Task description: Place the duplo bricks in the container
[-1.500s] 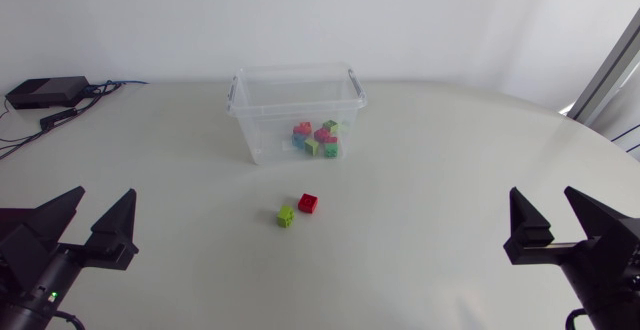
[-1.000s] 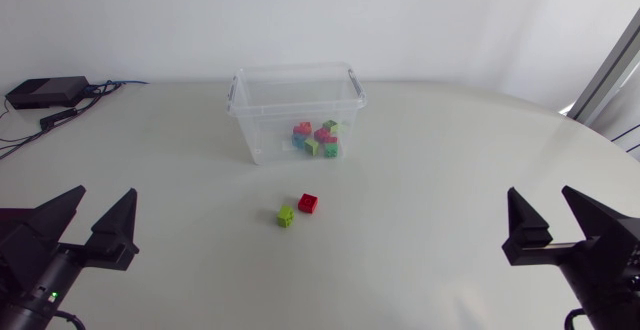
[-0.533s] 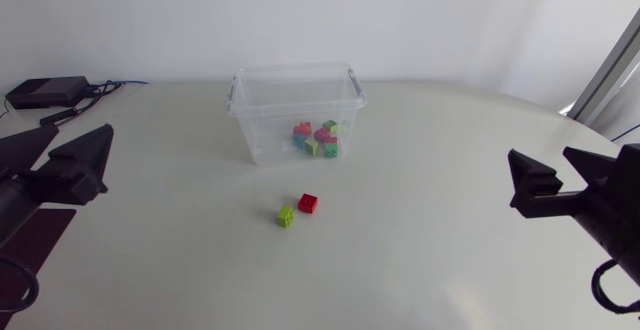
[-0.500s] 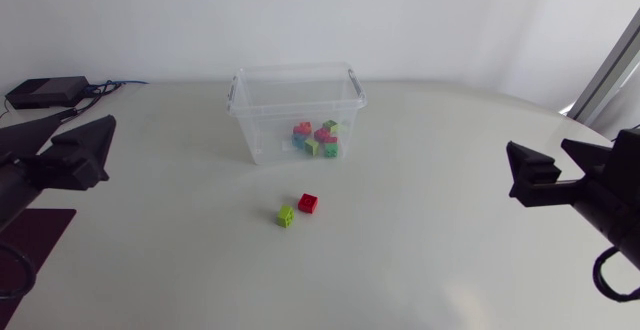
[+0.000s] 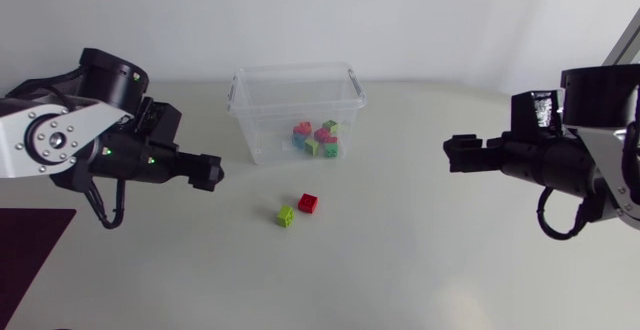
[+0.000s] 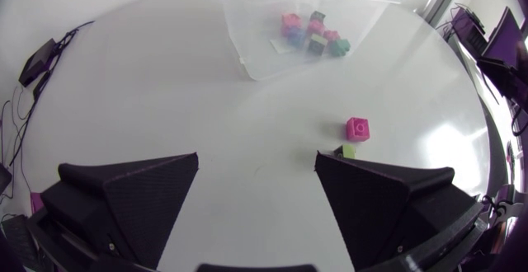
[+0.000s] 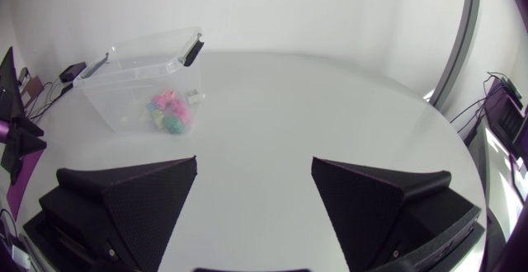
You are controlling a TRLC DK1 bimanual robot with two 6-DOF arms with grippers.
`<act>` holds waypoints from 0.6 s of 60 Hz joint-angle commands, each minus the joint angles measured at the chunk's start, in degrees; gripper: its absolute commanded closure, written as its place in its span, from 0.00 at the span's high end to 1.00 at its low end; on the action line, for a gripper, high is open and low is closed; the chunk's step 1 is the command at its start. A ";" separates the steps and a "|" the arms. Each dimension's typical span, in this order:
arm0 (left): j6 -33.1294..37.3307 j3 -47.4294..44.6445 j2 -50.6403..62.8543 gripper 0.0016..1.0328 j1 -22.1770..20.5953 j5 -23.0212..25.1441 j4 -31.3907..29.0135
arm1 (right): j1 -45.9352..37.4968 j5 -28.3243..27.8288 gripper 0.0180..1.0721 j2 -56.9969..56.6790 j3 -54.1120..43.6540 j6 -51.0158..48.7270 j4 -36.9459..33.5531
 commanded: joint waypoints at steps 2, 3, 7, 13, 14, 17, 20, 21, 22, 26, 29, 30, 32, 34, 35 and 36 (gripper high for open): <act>1.97 6.23 8.39 0.96 -3.89 0.24 -2.93 | 2.17 -0.78 0.95 5.32 3.13 2.49 -1.98; 1.97 6.58 9.36 0.95 -4.59 0.24 -2.93 | 2.52 -1.04 0.95 6.29 3.75 2.58 -2.42; 2.58 7.81 12.61 0.94 -7.49 0.24 -3.11 | 3.93 -1.13 0.95 9.19 5.59 2.58 -4.61; 2.85 9.83 16.56 0.94 -11.45 0.07 -3.11 | 6.56 -1.22 0.95 14.02 9.72 -1.46 -11.12; 2.93 10.10 17.35 0.94 -12.06 -0.02 -3.11 | 6.74 -1.66 0.95 14.82 10.25 -2.96 -11.91; 2.93 11.33 19.55 0.93 -13.29 -0.72 -3.19 | 6.83 -4.82 0.95 16.75 11.04 -6.91 -14.02; 2.85 12.56 21.84 0.92 -14.26 -2.04 -3.19 | 6.83 -8.25 0.95 17.89 10.78 -9.02 -13.49; 2.76 13.08 22.80 0.91 -14.43 -2.31 -3.19 | 6.74 -9.04 0.95 18.24 10.69 -9.81 -13.40; 2.76 13.44 23.51 0.90 -14.79 -2.31 -3.46 | 6.74 -9.66 0.95 18.68 10.60 -10.52 -13.23; 2.41 14.49 25.61 0.88 -15.58 -2.31 -3.55 | 6.91 -11.50 0.95 19.91 10.34 -11.66 -11.65; 1.97 14.93 26.85 0.85 -15.84 -2.31 -3.55 | 8.14 -11.50 0.95 21.50 10.69 -12.10 -11.29; 1.88 15.28 27.46 0.83 -15.93 -2.31 -3.55 | 8.67 -11.50 0.95 22.20 10.87 -12.36 -11.29; 1.79 15.54 28.16 0.81 -16.10 -2.31 -3.55 | 9.73 -11.42 0.95 23.25 11.22 -12.71 -11.29; 1.70 15.54 28.43 0.79 -16.37 -2.31 -3.55 | 10.17 -11.42 0.95 23.69 11.39 -12.98 -11.29; 1.61 15.72 29.13 0.79 -16.72 -2.31 -3.55 | 11.31 -11.42 0.95 24.66 11.66 -13.33 -11.21; 1.61 15.81 29.39 0.78 -16.98 -2.31 -3.55 | 11.92 -11.24 0.95 25.19 11.75 -13.50 -10.94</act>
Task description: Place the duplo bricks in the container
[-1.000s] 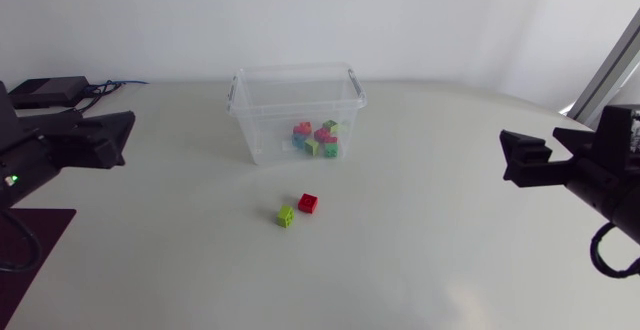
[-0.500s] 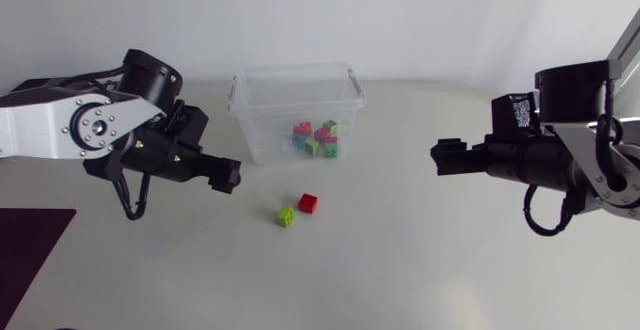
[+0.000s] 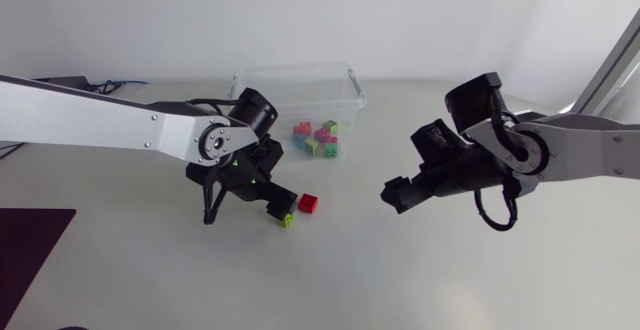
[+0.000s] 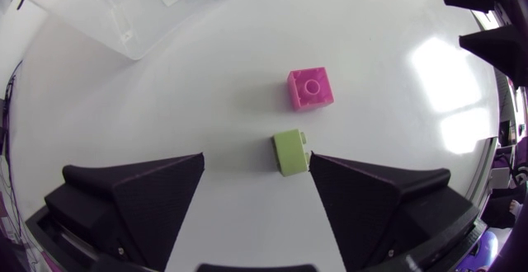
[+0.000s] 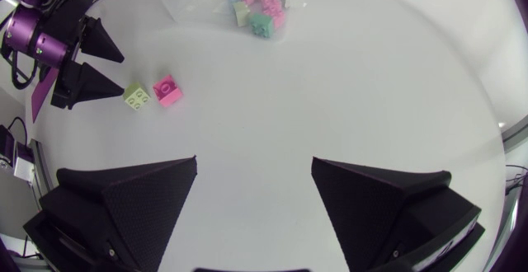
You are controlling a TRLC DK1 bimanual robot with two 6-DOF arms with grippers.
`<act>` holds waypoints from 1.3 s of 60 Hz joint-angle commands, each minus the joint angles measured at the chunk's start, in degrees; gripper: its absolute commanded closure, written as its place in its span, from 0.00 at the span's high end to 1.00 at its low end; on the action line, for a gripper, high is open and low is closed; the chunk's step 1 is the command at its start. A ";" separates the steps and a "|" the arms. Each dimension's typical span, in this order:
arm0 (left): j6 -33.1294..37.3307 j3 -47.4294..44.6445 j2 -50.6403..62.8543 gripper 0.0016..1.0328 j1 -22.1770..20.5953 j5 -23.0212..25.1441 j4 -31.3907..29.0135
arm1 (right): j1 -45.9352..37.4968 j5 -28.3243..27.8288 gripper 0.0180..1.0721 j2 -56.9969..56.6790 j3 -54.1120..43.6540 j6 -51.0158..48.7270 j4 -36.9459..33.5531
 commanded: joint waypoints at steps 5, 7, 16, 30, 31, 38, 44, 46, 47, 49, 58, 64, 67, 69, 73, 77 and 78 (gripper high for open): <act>-1.17 1.97 3.28 0.67 -1.75 -0.40 -0.75 | 3.98 0.37 0.95 5.66 3.25 -1.85 1.13; -1.60 2.15 3.90 0.63 -2.10 -0.40 -0.75 | 4.50 0.72 0.95 6.72 3.87 -1.85 1.13; -2.57 2.50 6.80 0.44 -2.90 0.04 0.48 | 5.12 0.99 0.95 10.06 6.42 -2.03 1.21; -0.02 -1.19 4.42 0.18 -0.43 4.43 5.49 | 7.05 0.19 0.95 11.73 5.45 -5.37 6.13; 0.24 -1.63 2.93 0.17 0.00 4.87 5.76 | 7.40 0.37 0.95 11.99 5.45 -6.25 6.57; 2.35 -1.80 -5.07 0.17 3.43 5.22 5.67 | 9.69 0.37 0.95 13.48 6.50 -8.09 6.57; 3.58 0.48 -11.40 0.17 7.12 6.10 5.76 | 11.80 -0.68 0.95 16.91 9.58 -9.50 3.85; 3.76 1.45 -12.45 0.17 8.18 6.63 5.76 | 12.33 -1.04 0.95 17.79 10.28 -9.68 3.76; 3.76 2.06 -12.98 0.17 8.97 7.07 5.76 | 12.50 -1.12 0.95 18.23 10.72 -9.76 3.76; 3.84 3.56 -13.86 0.17 10.29 8.12 6.11 | 13.03 -1.30 0.95 19.55 12.04 -10.03 3.67; 3.14 6.90 -14.12 0.17 14.51 9.88 12.87 | 14.35 -1.21 0.95 25.17 18.81 -10.73 0.33; 2.26 10.32 -10.69 0.17 16.35 11.02 14.28 | 15.23 -1.04 0.95 27.63 22.68 -11.26 -1.78; 1.82 11.55 -9.29 0.17 16.88 11.73 15.86 | 15.75 -0.60 0.95 28.69 24.08 -11.52 -2.39; 1.47 12.79 -8.06 0.17 17.06 11.81 16.39 | 15.93 -0.42 0.95 29.48 25.31 -11.70 -3.01; 1.03 16.48 -4.37 0.17 17.49 12.25 16.48 | 16.11 -0.51 0.95 31.33 27.69 -12.49 -4.50; 0.77 20.17 -0.41 0.17 17.49 12.43 16.39 | 16.28 -0.60 0.95 33.08 29.79 -13.02 -6.26; 0.77 20.87 0.56 0.17 17.49 12.43 16.48 | 16.37 -0.68 0.95 33.44 30.23 -13.19 -6.70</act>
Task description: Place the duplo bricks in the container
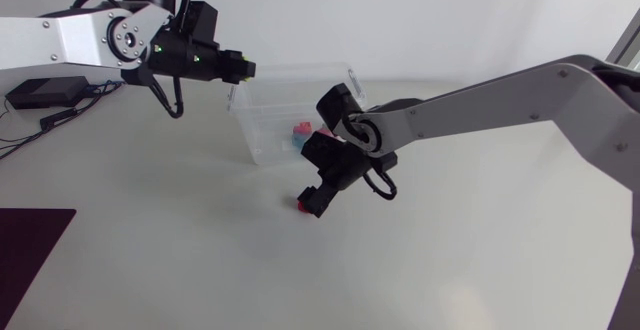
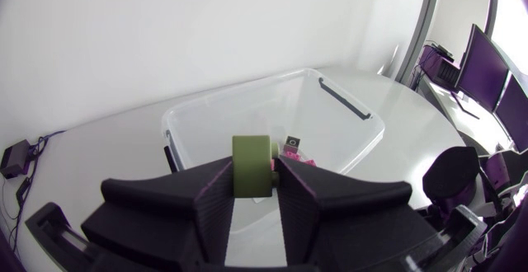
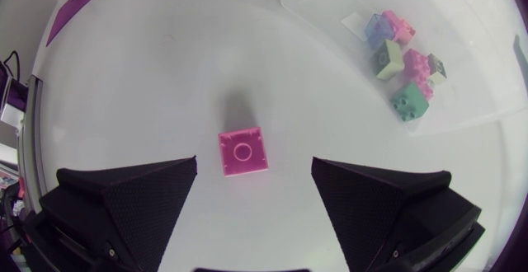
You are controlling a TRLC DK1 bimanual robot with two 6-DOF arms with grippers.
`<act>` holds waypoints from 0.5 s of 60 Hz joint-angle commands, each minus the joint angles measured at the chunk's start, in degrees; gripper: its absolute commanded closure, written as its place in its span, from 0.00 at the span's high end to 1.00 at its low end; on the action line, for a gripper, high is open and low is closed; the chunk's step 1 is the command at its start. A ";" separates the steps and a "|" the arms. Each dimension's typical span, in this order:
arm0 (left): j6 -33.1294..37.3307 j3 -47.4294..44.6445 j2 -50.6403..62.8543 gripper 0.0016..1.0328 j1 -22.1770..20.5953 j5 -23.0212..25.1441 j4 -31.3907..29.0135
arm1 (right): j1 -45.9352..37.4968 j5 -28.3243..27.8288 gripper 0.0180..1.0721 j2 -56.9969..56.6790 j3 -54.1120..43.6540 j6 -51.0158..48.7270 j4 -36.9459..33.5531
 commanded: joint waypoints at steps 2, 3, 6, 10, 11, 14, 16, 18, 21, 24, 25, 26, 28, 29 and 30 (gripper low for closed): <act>-1.37 6.52 7.87 0.17 0.21 0.91 0.39 | 0.72 0.17 0.95 3.78 3.33 -2.31 -2.94; -1.37 6.96 8.31 0.17 0.21 0.91 0.39 | 0.72 0.17 0.95 3.96 3.42 -2.40 -3.21; -1.46 8.99 10.68 0.17 0.12 0.91 0.39 | 0.90 0.17 0.95 4.66 4.12 -2.40 -3.56; -1.55 12.24 14.11 0.18 0.12 0.91 0.30 | 1.07 0.17 0.95 5.80 4.92 -2.66 -4.35; -1.64 13.20 15.08 0.18 0.21 0.91 0.30 | 1.07 0.17 0.95 5.89 5.00 -2.66 -4.26; -1.81 15.23 17.10 0.19 0.38 0.91 0.30 | 1.07 0.17 0.95 6.07 5.27 -2.84 -4.26; -1.81 16.98 18.68 0.20 0.47 0.91 -0.14 | 1.07 0.17 0.95 6.07 5.44 -3.01 -4.35; -1.90 18.13 19.65 0.27 0.64 0.91 -0.58 | 1.07 0.17 0.95 6.15 5.62 -3.01 -4.35; -2.16 20.15 21.14 0.53 0.91 0.91 -2.25 | 1.16 0.26 0.93 6.42 5.97 -3.01 -4.61; -1.90 22.43 22.55 0.90 1.00 0.91 -5.32 | 1.42 0.34 0.89 6.51 6.06 -3.36 -5.05; -1.81 22.52 22.55 0.98 1.08 0.91 -5.76 | 1.51 0.43 0.89 6.42 6.06 -3.36 -5.14; -1.73 22.34 22.46 0.97 1.08 0.91 -5.76 | 1.60 0.52 0.89 6.51 6.06 -3.36 -5.23; -1.46 21.91 22.11 0.97 1.17 0.91 -5.94 | 1.78 0.61 0.86 6.42 6.06 -3.36 -5.49; -1.37 21.82 21.85 0.97 1.26 0.91 -6.20 | 1.95 0.70 0.86 6.42 6.06 -3.36 -5.67; -1.37 21.64 21.49 0.97 1.44 0.91 -6.38 | 2.13 1.05 0.86 6.42 6.06 -3.28 -5.76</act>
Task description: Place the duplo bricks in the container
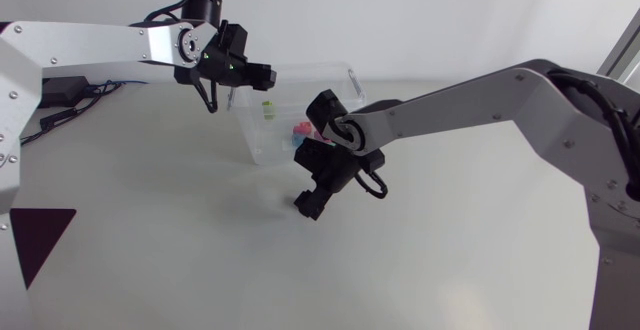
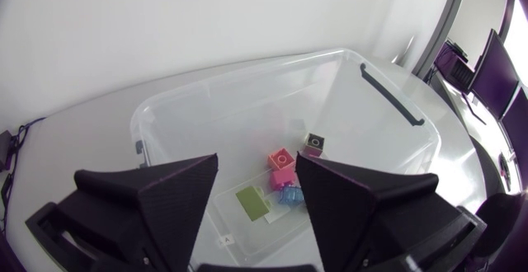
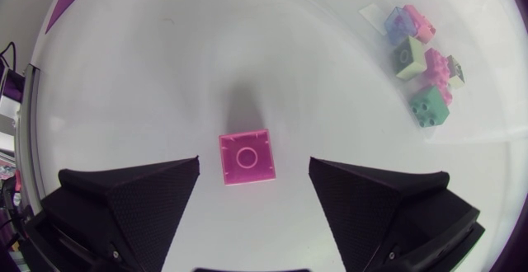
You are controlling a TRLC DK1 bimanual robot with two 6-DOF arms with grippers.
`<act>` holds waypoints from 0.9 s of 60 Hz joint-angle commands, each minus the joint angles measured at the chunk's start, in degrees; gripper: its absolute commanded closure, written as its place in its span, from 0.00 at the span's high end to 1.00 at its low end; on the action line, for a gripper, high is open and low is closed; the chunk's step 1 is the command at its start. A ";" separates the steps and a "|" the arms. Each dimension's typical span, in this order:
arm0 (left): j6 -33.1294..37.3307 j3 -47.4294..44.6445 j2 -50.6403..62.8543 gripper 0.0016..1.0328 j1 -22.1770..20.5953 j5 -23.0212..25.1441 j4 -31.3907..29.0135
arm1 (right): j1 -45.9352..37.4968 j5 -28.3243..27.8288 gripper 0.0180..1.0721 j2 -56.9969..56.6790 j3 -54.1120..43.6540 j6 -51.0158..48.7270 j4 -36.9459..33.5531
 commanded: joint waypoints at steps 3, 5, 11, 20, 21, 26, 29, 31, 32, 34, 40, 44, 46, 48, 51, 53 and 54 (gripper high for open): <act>-0.30 1.12 -0.50 0.97 1.66 0.71 -1.50 | 1.71 2.17 0.82 1.21 0.29 -1.31 -0.62; -0.30 0.68 -1.38 0.97 2.19 0.71 -2.03 | 2.24 3.40 0.75 0.77 -0.68 -1.22 1.32; 0.05 -2.66 -5.60 0.97 3.68 0.71 -2.21 | 2.94 4.81 0.54 1.13 -0.77 -1.13 2.37; 1.28 -9.43 -14.30 0.97 4.47 0.80 -2.21 | 3.12 5.77 0.32 2.09 -0.59 -1.13 2.20; 1.28 -10.31 -15.53 0.97 4.56 0.80 -2.21 | 3.12 5.77 0.31 2.18 -0.59 -1.13 2.20; 1.37 -14.09 -21.42 0.97 4.91 1.86 -2.56 | 3.12 6.39 0.29 1.92 -1.38 -0.96 2.11; 1.54 -16.38 -25.46 0.97 5.00 2.29 -3.09 | 3.12 6.56 0.29 1.30 -2.18 -0.96 2.20; 1.63 -17.78 -28.10 0.97 5.00 2.29 -3.35 | 3.12 6.65 0.29 0.69 -2.79 -0.96 2.20; 1.63 -18.22 -29.06 0.97 5.00 2.29 -3.53 | 3.12 6.74 0.29 0.60 -2.88 -0.96 2.20; 1.63 -19.36 -31.35 0.97 5.00 2.38 -3.70 | 3.12 6.83 0.28 -0.37 -3.76 -0.96 2.37; 1.63 -23.58 -38.56 0.97 5.00 2.38 -4.23 | 3.38 7.53 0.28 -3.62 -5.25 -0.69 2.20; 1.63 -26.75 -42.60 0.97 5.00 2.38 -4.14 | 3.65 7.88 0.28 -6.70 -6.04 -0.43 1.67; 1.63 -28.42 -44.71 0.97 5.00 2.38 -4.14 | 3.74 8.15 0.28 -8.01 -6.31 -0.43 1.23; 1.72 -30.35 -46.99 0.97 5.17 2.38 -3.79 | 3.74 8.23 0.28 -9.68 -6.48 -0.17 0.61; 1.72 -32.37 -49.19 0.97 5.53 2.38 -3.70 | 3.74 8.23 0.28 -11.35 -6.57 0.01 -0.09; 1.89 -33.87 -50.51 0.97 5.70 2.38 -3.79 | 3.74 8.23 0.28 -11.88 -6.83 0.10 -0.18; 2.07 -34.83 -51.30 0.97 5.97 2.38 -3.70 | 3.82 8.50 0.28 -11.88 -7.10 0.01 -0.26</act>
